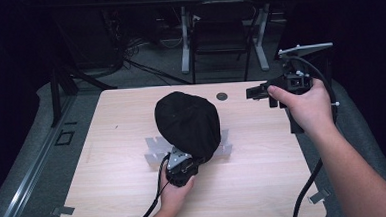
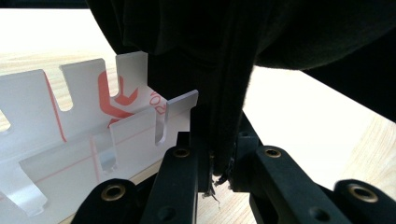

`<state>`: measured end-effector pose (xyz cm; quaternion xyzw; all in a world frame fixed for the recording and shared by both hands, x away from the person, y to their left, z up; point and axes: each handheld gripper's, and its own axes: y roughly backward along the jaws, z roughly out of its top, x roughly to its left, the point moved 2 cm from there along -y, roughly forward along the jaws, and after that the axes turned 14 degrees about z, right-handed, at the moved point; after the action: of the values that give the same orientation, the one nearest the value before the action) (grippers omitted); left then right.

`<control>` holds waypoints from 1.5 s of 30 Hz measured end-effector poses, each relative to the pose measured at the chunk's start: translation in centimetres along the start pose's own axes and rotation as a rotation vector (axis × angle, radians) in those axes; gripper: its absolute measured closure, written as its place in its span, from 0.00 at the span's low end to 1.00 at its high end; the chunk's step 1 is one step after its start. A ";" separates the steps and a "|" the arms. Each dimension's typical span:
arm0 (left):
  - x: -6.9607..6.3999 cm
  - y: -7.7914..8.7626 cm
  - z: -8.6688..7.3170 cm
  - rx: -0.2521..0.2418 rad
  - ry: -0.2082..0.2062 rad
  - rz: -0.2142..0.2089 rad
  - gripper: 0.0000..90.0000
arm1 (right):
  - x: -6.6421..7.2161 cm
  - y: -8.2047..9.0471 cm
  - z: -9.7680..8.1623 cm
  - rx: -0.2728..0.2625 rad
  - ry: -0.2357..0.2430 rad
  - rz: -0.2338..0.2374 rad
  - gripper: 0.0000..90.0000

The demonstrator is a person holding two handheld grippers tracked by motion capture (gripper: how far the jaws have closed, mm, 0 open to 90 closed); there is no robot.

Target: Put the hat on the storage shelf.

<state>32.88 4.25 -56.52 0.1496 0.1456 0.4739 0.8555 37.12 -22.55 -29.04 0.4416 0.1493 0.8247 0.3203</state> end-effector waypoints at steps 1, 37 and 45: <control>0.1 0.0 0.0 0.000 0.001 -0.011 0.92 | 0.0 -0.1 0.0 -0.004 0.001 -0.002 0.76; 5.0 5.5 1.0 0.031 -0.048 0.088 0.50 | -3.1 -1.9 -4.6 0.107 0.135 -0.235 0.64; 8.6 8.2 1.7 0.015 -0.018 0.144 0.50 | -4.6 -2.7 -6.7 0.141 0.159 -0.300 0.63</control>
<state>31.64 15.57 -52.72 0.1703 0.1300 0.5317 0.8194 34.51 -23.31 -37.14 0.3690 0.2959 0.7874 0.3953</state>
